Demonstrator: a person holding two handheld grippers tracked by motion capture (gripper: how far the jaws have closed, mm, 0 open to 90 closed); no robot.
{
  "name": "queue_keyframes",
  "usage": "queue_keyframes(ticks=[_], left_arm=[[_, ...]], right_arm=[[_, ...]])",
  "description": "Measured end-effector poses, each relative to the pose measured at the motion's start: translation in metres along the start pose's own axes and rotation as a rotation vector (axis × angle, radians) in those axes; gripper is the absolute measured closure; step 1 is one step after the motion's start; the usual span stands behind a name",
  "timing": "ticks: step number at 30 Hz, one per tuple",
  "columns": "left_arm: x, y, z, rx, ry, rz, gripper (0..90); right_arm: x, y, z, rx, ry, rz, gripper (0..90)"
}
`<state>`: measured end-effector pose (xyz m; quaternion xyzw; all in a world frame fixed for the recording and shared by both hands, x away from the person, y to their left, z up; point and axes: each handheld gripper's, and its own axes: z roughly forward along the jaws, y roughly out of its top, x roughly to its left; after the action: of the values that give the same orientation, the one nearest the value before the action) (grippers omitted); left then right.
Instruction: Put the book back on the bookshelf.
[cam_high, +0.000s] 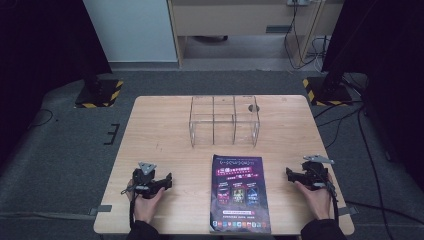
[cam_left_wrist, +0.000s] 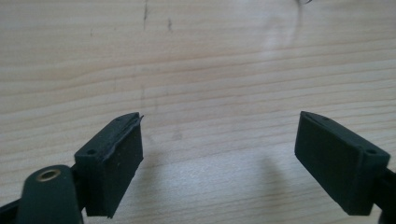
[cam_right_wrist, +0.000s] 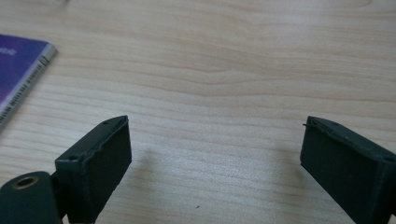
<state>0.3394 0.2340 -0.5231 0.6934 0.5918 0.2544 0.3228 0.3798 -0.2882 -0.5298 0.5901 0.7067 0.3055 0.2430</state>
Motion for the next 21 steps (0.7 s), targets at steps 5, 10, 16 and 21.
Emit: queue_keyframes(ticks=[5, 10, 16, 21], left_arm=[[-0.008, 0.002, -0.010, -0.035, -0.026, 0.017, 18.1], [-0.016, 0.004, -0.019, -0.070, -0.053, 0.009, 21.2], [-0.026, 0.008, -0.027, -0.099, -0.091, 0.013, 21.5], [-0.038, 0.012, -0.033, -0.132, -0.114, 0.017, 24.5]], right_arm=[[0.002, 0.000, -0.017, -0.073, 0.045, 0.019, 12.8], [0.006, -0.001, -0.029, -0.089, 0.078, 0.019, 12.9], [0.016, 0.000, -0.036, -0.094, 0.115, 0.003, 11.5], [0.023, 0.003, -0.041, -0.112, 0.142, -0.019, 11.1]])
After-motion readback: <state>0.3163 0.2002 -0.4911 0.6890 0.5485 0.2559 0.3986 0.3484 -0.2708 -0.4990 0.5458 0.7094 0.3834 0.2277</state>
